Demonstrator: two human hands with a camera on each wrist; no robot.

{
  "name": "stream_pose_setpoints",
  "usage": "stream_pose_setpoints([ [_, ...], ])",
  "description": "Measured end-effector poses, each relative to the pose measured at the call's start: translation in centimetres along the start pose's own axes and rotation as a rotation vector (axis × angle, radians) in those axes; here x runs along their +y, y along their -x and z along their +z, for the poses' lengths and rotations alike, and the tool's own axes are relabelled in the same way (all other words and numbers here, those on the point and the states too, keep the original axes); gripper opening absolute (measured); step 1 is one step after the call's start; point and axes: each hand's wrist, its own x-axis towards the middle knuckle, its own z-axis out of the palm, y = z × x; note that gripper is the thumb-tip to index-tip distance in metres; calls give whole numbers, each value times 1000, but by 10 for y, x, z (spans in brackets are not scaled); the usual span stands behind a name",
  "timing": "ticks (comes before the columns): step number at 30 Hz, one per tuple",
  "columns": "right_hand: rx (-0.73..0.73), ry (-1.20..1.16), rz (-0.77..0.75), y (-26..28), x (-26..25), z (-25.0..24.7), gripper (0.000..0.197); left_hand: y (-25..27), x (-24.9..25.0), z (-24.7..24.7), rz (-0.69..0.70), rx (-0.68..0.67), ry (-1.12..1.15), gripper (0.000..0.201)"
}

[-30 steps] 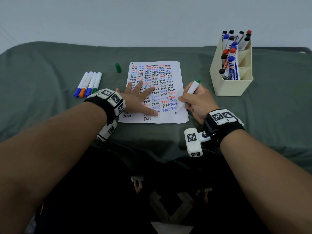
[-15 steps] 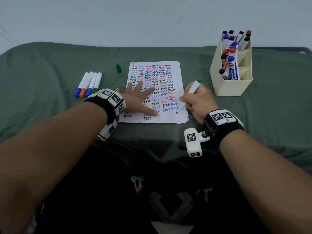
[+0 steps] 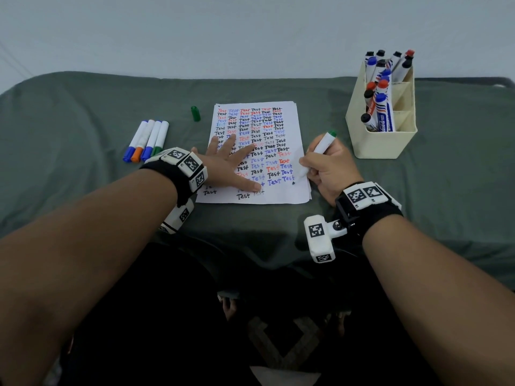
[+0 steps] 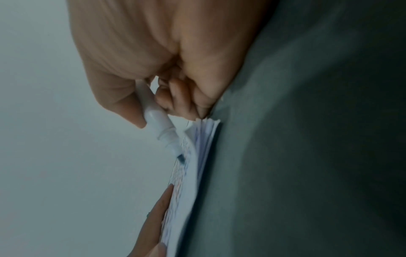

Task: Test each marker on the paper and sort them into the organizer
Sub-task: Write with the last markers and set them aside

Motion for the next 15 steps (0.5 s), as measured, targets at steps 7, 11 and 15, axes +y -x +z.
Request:
stream_pose_setpoints([
  [7,-8,-155,34,-4,2,-5,26,-6,-4,2,8,2,2,123],
  [11,1,-239,43,-6,2,-5,24,-9,-7,-2,13,12,23,121],
  [15,-7,-304,54,-7,1,-7,16,-14,-14,-20,54,60,42,111],
])
